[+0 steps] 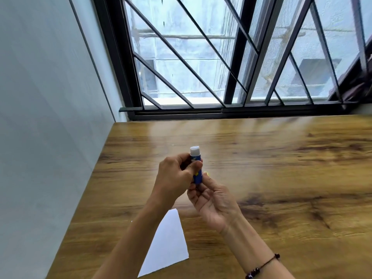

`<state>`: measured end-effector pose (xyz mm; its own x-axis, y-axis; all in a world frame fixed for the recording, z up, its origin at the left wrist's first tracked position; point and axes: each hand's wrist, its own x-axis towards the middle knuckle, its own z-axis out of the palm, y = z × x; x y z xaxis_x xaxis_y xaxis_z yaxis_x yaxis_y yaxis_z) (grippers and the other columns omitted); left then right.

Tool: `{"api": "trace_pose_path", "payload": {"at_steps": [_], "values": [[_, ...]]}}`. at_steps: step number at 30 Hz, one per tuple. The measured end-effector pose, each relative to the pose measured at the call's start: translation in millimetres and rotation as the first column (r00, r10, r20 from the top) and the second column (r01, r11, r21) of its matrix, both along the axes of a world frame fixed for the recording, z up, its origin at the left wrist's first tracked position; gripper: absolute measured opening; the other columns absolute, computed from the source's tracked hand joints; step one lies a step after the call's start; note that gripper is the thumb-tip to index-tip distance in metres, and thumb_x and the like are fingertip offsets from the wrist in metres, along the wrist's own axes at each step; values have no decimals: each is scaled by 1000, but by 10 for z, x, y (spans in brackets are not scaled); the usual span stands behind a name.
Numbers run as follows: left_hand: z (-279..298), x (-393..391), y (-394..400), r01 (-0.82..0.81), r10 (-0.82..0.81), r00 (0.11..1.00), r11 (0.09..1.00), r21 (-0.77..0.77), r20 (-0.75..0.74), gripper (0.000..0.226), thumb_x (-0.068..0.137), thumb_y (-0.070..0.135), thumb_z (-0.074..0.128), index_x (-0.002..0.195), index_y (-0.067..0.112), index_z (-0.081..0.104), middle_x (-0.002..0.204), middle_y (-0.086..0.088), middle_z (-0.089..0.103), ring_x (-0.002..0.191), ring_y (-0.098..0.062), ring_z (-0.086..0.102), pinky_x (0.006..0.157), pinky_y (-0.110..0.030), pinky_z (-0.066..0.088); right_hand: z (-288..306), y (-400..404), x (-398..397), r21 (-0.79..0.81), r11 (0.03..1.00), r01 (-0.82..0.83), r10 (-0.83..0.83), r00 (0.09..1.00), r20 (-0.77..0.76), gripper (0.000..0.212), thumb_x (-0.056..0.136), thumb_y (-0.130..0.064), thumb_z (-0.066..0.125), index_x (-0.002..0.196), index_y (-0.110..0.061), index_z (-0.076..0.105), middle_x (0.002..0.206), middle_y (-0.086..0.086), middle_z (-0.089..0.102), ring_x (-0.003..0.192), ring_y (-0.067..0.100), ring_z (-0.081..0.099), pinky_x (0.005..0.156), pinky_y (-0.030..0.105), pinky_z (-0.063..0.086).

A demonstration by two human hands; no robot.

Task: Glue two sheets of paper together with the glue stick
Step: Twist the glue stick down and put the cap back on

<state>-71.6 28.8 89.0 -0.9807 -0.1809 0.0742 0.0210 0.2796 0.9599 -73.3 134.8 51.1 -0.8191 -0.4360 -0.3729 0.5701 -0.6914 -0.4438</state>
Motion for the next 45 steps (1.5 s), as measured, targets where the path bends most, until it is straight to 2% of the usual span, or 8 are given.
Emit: {"api": "trace_pose_path", "payload": {"at_steps": [5,11,19,24,27,37,42,45], "values": [[31,-20,-1,24,-24,1000,1000,14,-9,9,82,14,63,78,22,65,75,-7,70,54,-12,62,50,-16,50,35,-13,-12,-59,997,-40,43,998,53,42,95,-31,38,76,-4,63,53,9,58,43,13,53,40,20,45],[40,11,13,29,-29,1000,999,23,-4,8,82,12,62,78,18,65,68,-2,66,48,-5,58,43,-9,44,29,-4,-13,-2,999,-54,54,998,27,42,92,-21,42,66,-4,70,52,6,55,42,10,49,39,18,41],[31,28,3,7,-7,1000,1000,29,-13,5,82,14,63,84,16,67,84,-10,70,67,-20,63,50,-9,49,-3,-2,44,-7,1000,22,-23,999,-38,21,86,-15,52,97,1,60,66,12,66,53,15,60,49,22,52],[29,36,-7,20,-20,1000,999,27,-14,3,82,16,63,82,17,66,79,-8,70,57,-14,64,56,-18,53,31,-25,45,3,999,-46,45,998,33,40,95,-35,38,82,-4,59,54,8,59,43,12,52,40,19,44],[29,46,-15,18,-18,1000,999,26,-23,5,82,16,63,79,19,65,73,-4,69,56,-12,63,53,-14,52,41,-38,42,0,998,-55,55,998,30,52,95,-31,37,63,-4,69,49,5,54,38,9,47,34,17,38],[3,55,-82,5,-4,1000,1000,31,-25,6,82,14,63,86,14,68,87,-10,71,78,-21,66,56,-14,52,40,-93,75,19,999,38,-37,999,-19,24,78,-17,57,70,-1,71,63,12,66,51,15,62,49,21,53],[-6,57,-107,15,-14,1000,1000,27,-28,8,81,16,63,76,22,65,77,-9,71,57,-12,64,51,-15,52,53,-134,96,-33,999,-12,14,997,74,43,94,-34,41,75,-3,64,52,8,58,40,11,53,39,17,46],[-2,50,-108,19,-19,999,1000,8,-34,4,81,18,63,80,21,65,75,-3,70,55,-9,63,52,-12,50,74,-133,98,-20,999,-33,35,997,63,34,93,-29,41,80,-3,60,50,5,54,39,8,48,34,16,39]]}}
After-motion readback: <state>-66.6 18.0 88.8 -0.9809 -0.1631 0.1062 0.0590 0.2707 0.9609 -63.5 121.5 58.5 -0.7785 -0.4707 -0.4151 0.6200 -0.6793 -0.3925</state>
